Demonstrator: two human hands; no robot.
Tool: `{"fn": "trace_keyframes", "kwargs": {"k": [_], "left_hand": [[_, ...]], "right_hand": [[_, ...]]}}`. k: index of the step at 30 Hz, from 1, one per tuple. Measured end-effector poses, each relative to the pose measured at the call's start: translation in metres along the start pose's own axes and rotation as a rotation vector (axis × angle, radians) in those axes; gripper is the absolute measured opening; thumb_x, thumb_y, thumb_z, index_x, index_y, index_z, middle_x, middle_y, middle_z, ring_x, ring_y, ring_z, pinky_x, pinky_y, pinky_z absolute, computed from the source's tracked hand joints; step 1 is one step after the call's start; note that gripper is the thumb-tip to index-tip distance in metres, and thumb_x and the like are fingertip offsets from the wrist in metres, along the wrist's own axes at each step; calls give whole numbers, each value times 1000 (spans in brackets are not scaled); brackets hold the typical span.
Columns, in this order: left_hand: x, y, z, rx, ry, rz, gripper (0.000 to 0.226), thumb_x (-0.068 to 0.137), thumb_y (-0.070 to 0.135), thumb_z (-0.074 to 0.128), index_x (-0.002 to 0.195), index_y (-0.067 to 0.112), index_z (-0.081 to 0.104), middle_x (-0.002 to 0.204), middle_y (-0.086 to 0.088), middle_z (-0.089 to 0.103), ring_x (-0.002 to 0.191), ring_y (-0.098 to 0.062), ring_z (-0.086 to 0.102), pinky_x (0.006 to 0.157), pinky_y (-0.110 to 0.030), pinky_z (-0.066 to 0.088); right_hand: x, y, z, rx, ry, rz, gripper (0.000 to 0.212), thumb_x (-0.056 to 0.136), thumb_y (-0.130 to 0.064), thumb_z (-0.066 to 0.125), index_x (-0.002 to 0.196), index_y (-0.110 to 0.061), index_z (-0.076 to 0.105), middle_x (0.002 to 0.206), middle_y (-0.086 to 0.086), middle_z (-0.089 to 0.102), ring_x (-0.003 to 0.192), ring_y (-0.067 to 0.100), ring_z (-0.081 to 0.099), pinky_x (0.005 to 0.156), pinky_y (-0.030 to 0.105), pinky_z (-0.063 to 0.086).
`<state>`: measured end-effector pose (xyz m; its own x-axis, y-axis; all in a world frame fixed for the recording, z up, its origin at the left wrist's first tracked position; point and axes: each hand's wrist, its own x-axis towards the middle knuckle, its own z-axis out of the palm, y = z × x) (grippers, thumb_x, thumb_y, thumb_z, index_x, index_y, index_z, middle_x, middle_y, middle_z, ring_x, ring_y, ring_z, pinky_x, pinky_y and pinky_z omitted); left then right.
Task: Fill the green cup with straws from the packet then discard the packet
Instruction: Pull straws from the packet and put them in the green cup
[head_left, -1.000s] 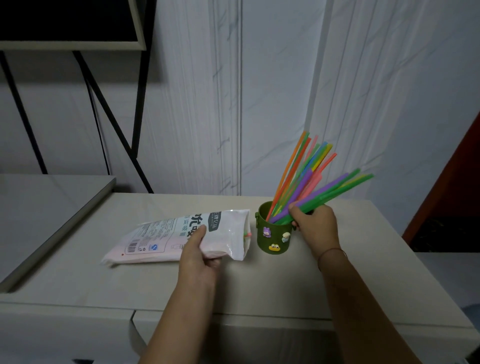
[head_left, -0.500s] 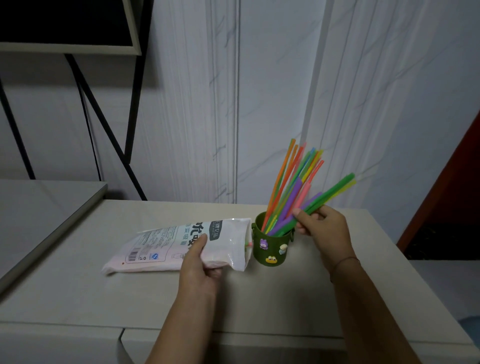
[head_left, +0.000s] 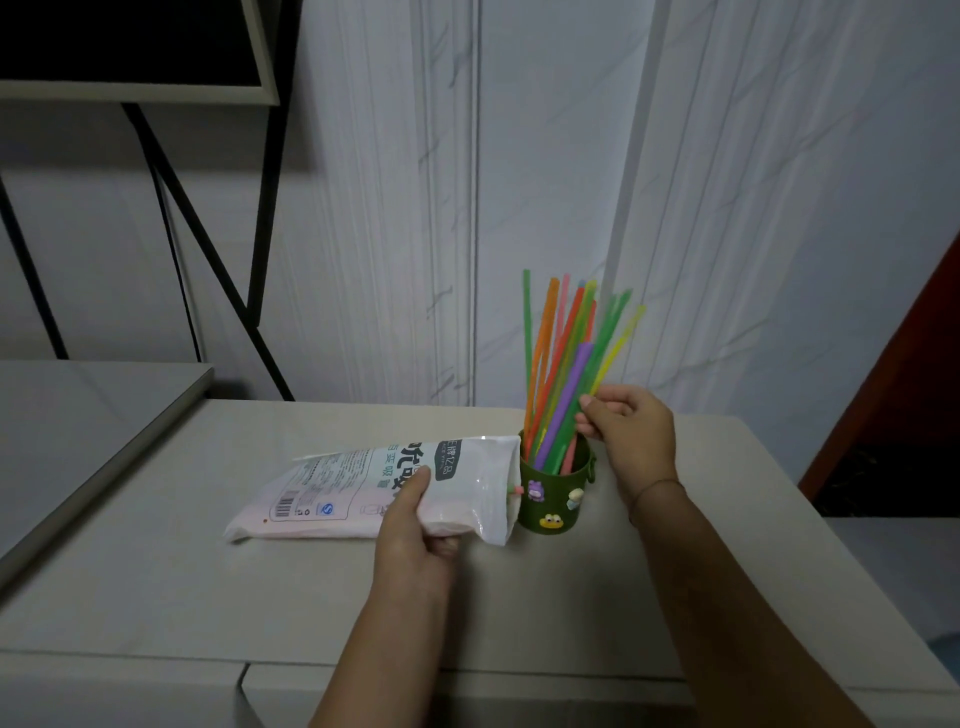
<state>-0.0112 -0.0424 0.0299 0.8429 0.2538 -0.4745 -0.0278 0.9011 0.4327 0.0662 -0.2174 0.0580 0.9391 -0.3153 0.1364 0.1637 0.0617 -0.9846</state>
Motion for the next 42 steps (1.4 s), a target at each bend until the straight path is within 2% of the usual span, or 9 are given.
{"fn": "trace_keyframes", "kwargs": {"k": [3,9,15,23,27,31,38,40,42], "left_hand": [[-1,-1,1,-14,-9,-19,20,85,0,62,99,14,59,93,-6,69,81,-19,66,61,-39,56],[-3,1,1,-29,-17,-33,18,85,0,62,95,14,59,93,-7,69,81,-20,66,59,-38,56],[-5,1,0,-19,-13,-18,39,85,0,62,122,13,56,110,-10,68,83,-20,66,62,-40,56],[-9,2,-4,-6,-6,-11,49,85,0,64,131,10,54,95,-7,69,81,-20,66,52,-37,57],[-13,5,-7,-4,8,-11,47,85,0,63,129,12,54,89,-6,69,78,-19,66,48,-35,57],[-17,10,-11,13,23,0,49,85,0,63,132,12,52,93,-7,69,76,-19,66,42,-31,56],[-27,13,-16,70,-36,62,46,84,2,65,129,11,55,102,-7,70,84,-20,67,61,-34,59],[-30,10,-16,141,-40,135,47,80,3,69,126,10,59,111,-9,70,93,-23,69,77,-37,58],[-31,7,-16,190,-50,231,40,77,3,72,115,12,65,108,-8,72,89,-20,72,79,-34,58]], "right_hand": [[4,1,6,-83,-54,5,1,84,-5,64,84,-6,63,66,6,63,52,8,60,53,14,53],[2,6,4,-268,14,-4,11,81,-17,69,73,-9,67,63,0,63,57,9,57,51,17,45],[-11,10,-3,-256,25,16,13,81,-18,70,76,-7,67,67,3,64,59,10,56,53,19,44],[-33,9,-10,-256,3,23,15,83,-16,67,81,-1,68,59,3,59,49,7,51,46,16,40],[-55,6,-12,-230,-167,94,12,84,-13,66,78,-2,68,55,5,57,40,3,47,40,15,40],[-77,-1,-10,-156,-320,182,10,85,-15,64,77,-9,66,65,8,60,47,8,51,40,16,43],[-105,-10,-7,4,-429,348,11,90,-17,59,85,-9,65,70,7,61,50,8,59,46,19,49],[-111,-9,-6,41,-440,438,15,93,-22,54,90,-10,62,72,6,58,57,13,59,48,21,51],[-113,-6,-3,100,-422,552,24,96,-27,46,104,-8,59,85,9,61,75,19,62,61,27,54]]}}
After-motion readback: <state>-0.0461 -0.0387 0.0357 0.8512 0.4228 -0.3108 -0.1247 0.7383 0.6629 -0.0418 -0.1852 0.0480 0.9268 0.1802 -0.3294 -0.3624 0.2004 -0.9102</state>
